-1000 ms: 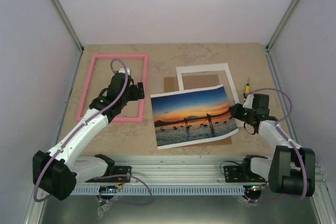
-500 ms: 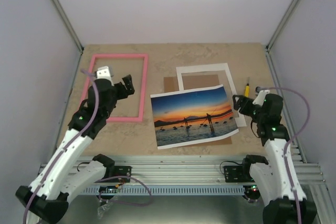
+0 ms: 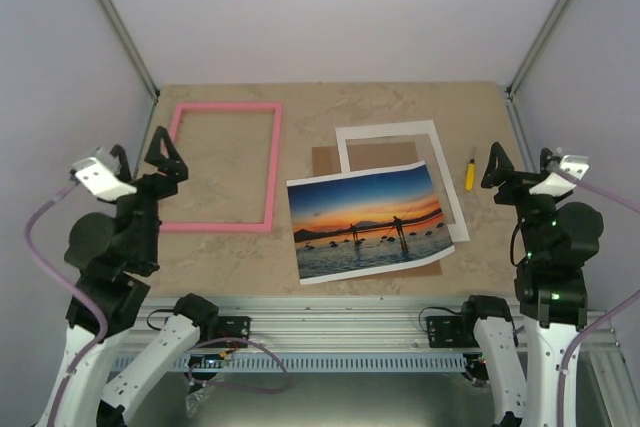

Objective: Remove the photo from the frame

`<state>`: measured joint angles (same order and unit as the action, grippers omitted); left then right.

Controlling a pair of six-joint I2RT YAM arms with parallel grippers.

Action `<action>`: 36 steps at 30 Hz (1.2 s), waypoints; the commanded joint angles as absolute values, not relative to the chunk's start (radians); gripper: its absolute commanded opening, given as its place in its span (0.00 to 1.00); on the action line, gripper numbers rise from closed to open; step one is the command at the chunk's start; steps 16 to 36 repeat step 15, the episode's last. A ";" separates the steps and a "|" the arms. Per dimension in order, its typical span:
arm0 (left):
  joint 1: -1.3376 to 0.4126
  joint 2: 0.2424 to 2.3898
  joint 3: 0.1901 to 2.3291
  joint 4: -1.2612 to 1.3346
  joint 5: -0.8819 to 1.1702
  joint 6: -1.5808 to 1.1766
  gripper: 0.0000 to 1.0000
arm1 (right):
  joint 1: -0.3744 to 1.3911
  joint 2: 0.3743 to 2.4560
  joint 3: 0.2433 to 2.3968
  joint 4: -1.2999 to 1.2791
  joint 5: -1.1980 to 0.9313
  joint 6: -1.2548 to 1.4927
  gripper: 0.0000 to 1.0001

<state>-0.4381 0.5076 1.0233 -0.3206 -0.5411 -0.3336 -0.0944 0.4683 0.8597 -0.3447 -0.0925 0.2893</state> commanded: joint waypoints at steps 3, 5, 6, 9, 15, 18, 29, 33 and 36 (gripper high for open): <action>-0.433 0.429 0.952 -0.198 -0.723 -0.275 1.00 | -0.098 0.416 0.849 -0.293 -0.028 0.222 0.98; -0.433 0.408 0.928 -0.186 -0.744 -0.282 1.00 | -0.098 0.409 0.834 -0.276 -0.043 0.224 0.98; -0.433 0.401 0.918 -0.177 -0.743 -0.283 1.00 | -0.098 0.408 0.830 -0.271 -0.052 0.225 0.98; -0.433 0.388 0.893 -0.153 -0.737 -0.280 1.00 | -0.098 0.412 0.825 -0.257 -0.071 0.222 0.98; -0.433 0.397 0.880 -0.152 -0.735 -0.291 1.00 | -0.098 0.424 0.822 -0.238 -0.078 0.219 0.98; -0.433 0.397 0.880 -0.152 -0.735 -0.291 1.00 | -0.098 0.424 0.822 -0.238 -0.078 0.219 0.98; -0.433 0.397 0.880 -0.152 -0.735 -0.291 1.00 | -0.098 0.424 0.822 -0.238 -0.078 0.219 0.98; -0.433 0.397 0.880 -0.152 -0.735 -0.291 1.00 | -0.098 0.424 0.822 -0.238 -0.078 0.219 0.98; -0.433 0.397 0.880 -0.152 -0.735 -0.291 1.00 | -0.098 0.424 0.822 -0.238 -0.078 0.219 0.98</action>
